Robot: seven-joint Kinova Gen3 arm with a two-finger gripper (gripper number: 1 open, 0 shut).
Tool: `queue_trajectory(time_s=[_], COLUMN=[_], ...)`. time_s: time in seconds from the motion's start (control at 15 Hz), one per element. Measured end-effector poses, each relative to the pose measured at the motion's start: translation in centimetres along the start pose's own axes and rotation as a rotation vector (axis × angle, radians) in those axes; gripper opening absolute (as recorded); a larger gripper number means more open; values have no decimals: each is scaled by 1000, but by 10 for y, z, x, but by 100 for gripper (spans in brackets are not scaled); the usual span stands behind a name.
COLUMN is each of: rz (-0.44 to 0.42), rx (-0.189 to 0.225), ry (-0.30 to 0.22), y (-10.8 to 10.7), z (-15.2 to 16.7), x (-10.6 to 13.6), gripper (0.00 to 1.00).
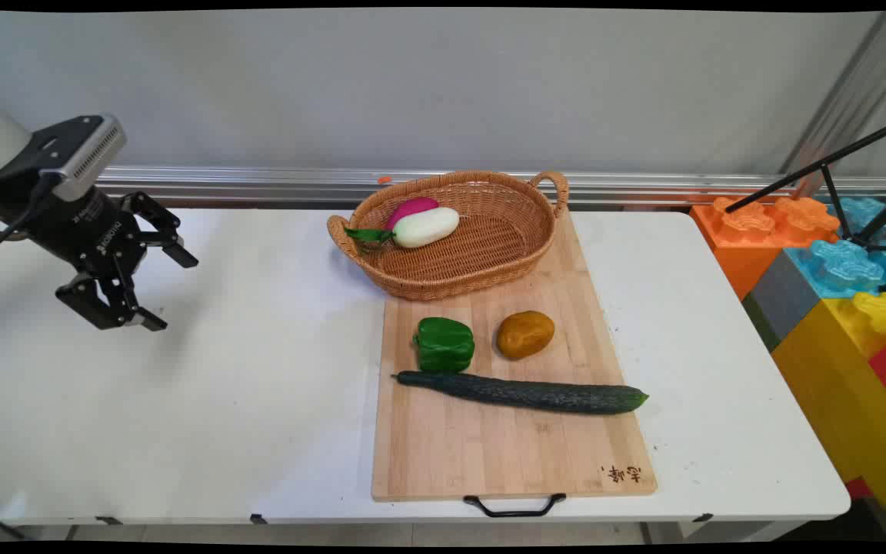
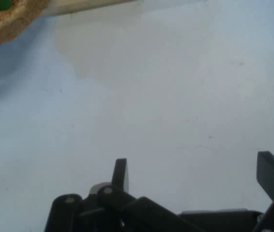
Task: Pick up the potato from the cutting board
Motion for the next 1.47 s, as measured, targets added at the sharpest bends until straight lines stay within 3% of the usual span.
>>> queue_trajectory(time_s=[0.13,0.33,0.67,0.87,1.2,1.47], rz=[-29,-113,-289,-351,-373,-394], rx=[4,-7,-53,-85,-85,-13], ry=[20,101,303,378,428,426], y=[-2,-8,-30,-38,-36,-30], z=[2,9,36,62,108,145], x=[-2,9,54,86,144,202], gripper=[100,100,100,100,100,100])
